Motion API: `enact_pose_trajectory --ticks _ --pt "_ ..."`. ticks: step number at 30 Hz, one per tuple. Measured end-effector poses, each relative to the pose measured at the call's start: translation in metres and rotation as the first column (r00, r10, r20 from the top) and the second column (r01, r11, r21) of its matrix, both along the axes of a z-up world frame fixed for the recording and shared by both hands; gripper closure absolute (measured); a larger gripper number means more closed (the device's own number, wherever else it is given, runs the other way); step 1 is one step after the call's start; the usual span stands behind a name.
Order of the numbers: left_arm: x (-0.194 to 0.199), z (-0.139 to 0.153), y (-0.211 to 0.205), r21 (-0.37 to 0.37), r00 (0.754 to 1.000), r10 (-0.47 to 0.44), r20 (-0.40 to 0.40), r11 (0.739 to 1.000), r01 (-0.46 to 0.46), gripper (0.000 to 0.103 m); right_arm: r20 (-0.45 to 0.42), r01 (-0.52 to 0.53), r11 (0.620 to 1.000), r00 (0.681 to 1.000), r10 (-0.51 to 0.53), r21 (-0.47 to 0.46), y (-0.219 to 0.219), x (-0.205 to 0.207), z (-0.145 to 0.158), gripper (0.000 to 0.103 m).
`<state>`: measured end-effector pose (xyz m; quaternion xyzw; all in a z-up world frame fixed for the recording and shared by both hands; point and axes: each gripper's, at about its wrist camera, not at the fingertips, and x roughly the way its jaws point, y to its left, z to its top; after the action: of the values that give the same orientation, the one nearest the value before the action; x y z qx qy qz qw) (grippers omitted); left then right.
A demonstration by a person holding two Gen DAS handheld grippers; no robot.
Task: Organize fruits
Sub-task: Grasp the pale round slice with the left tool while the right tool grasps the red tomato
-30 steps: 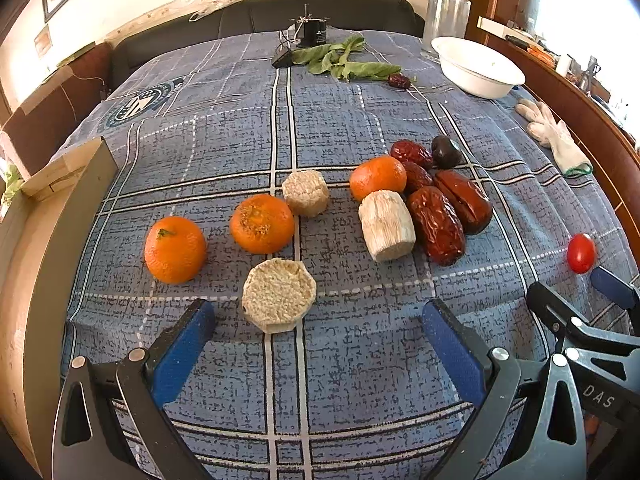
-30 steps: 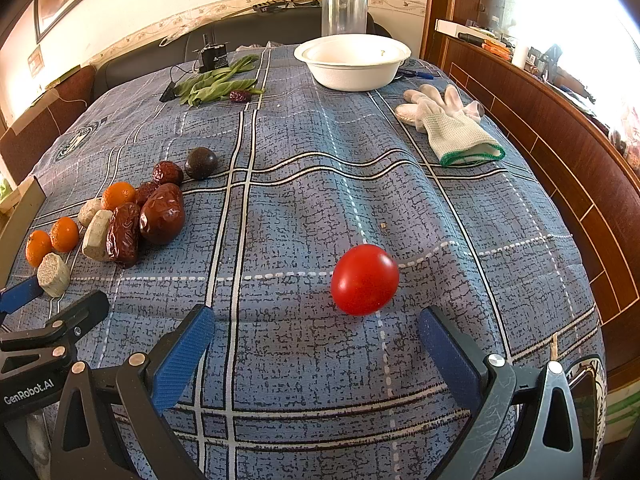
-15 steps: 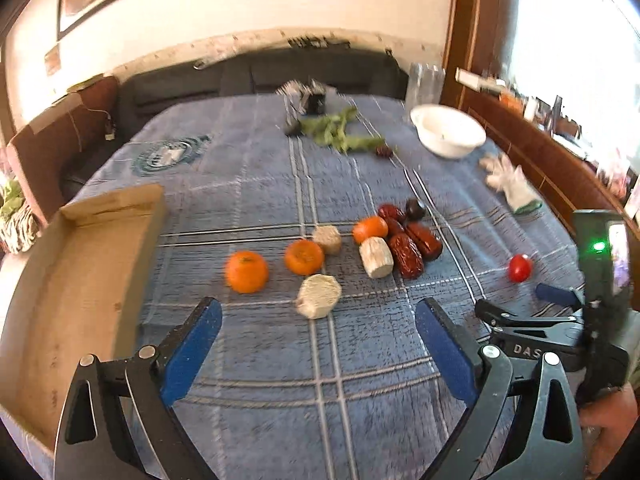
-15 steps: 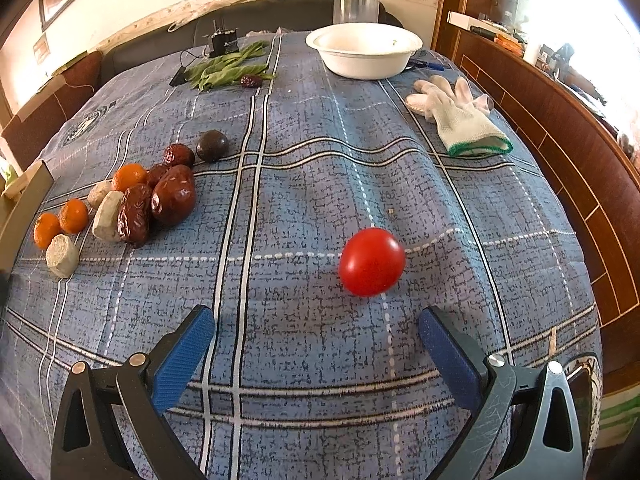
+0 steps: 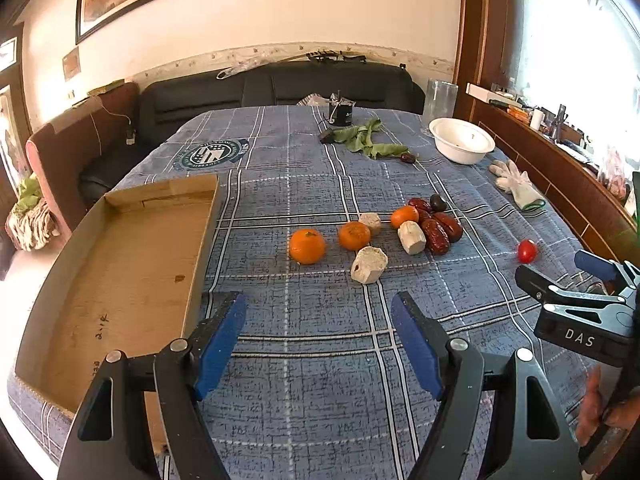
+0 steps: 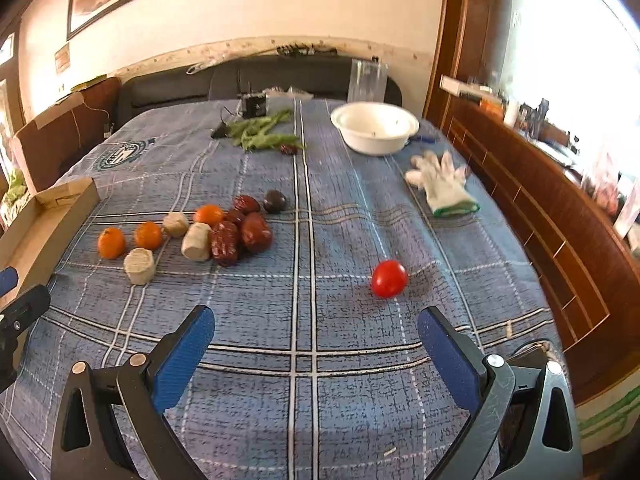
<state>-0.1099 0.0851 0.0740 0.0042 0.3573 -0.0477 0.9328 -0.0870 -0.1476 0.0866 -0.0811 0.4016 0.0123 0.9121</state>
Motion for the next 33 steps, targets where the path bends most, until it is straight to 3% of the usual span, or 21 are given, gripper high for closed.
enact_pose_trajectory --ticks 8,15,19,22,27,33 --pt "-0.001 0.002 0.019 -0.052 0.999 0.035 0.001 0.998 -0.035 0.028 0.013 -0.023 1.0 1.0 0.023 0.008 0.01 -0.006 0.008 0.0" --pt "0.01 0.001 0.03 -0.052 0.998 0.058 -0.011 0.997 -0.058 0.028 -0.019 -0.065 0.986 0.997 0.069 0.15 0.004 0.001 0.005 0.0" --pt "0.021 0.0 0.03 -0.035 0.998 0.059 -0.015 0.998 -0.059 0.028 0.011 -0.108 0.99 0.994 0.107 0.087 0.007 0.009 0.006 0.0" --pt "0.034 -0.004 0.024 -0.027 0.999 0.035 -0.038 0.999 -0.036 0.028 0.012 -0.136 0.988 0.991 0.136 0.073 0.005 0.017 0.004 0.001" --pt "0.053 -0.014 0.001 -0.021 0.996 -0.056 -0.072 0.998 0.054 0.028 0.01 -0.166 0.983 0.986 0.165 0.081 -0.001 0.032 0.0 0.012" --pt "0.065 -0.022 -0.02 -0.018 0.988 -0.132 -0.083 0.991 0.131 0.028 0.015 -0.11 0.987 0.994 0.109 0.119 -0.033 0.048 0.002 0.015"
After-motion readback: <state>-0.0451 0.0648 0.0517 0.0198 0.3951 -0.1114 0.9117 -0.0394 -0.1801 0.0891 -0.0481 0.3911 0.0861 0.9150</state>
